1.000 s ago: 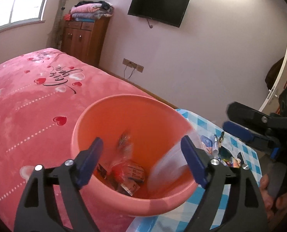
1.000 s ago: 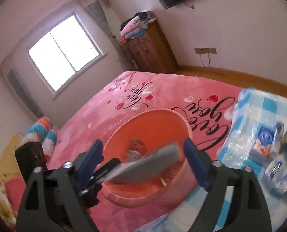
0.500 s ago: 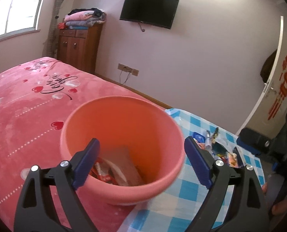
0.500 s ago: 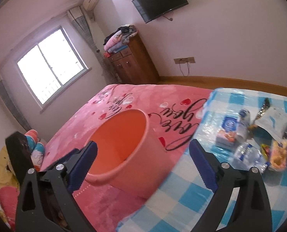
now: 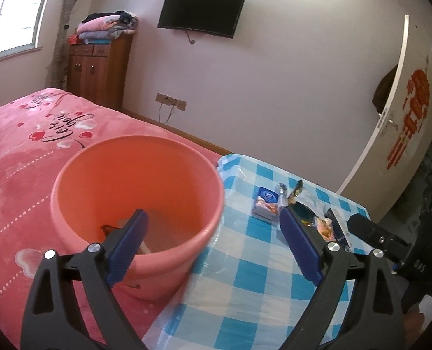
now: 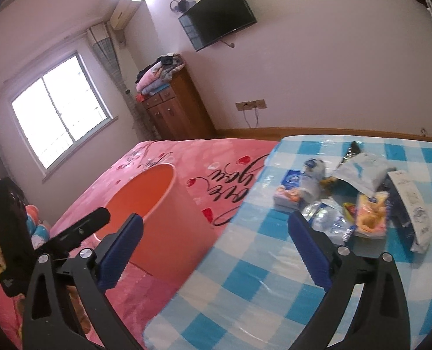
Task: Collect trash
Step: 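Move both tools back toward the remaining trash on the table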
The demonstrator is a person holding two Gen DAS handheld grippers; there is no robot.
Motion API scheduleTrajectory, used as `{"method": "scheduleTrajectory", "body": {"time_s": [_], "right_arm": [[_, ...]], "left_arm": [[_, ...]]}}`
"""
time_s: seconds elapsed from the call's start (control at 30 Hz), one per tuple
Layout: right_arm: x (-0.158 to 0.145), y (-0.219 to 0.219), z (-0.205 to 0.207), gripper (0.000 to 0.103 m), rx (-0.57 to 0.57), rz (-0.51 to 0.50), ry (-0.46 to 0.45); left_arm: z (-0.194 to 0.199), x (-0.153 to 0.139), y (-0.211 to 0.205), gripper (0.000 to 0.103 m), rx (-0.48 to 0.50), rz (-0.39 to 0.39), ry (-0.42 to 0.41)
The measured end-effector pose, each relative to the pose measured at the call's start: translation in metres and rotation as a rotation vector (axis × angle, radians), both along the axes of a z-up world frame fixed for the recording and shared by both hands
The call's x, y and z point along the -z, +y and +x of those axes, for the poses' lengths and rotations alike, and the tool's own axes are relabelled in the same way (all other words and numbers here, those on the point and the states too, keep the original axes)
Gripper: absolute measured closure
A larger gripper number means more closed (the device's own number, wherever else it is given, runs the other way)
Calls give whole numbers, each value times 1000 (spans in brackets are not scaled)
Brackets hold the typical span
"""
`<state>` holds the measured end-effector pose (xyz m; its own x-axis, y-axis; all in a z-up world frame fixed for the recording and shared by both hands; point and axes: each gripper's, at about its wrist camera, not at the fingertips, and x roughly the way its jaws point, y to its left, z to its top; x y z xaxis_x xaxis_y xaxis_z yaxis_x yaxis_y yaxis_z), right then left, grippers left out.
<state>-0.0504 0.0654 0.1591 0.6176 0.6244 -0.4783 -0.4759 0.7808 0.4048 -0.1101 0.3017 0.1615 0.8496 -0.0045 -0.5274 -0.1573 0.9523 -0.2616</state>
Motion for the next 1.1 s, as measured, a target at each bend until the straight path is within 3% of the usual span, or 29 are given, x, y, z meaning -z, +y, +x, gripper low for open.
{"method": "scheduleTrajectory", "body": {"time_s": [0.77,1.1], "right_arm": [[35,-89,-20,5,167,-41,-9],[56,-129,-14,5,225,-14,44]], "left_arm": [[18,23,-85,11,137,56,47],[34,34,-120,11,184,103,83]]}}
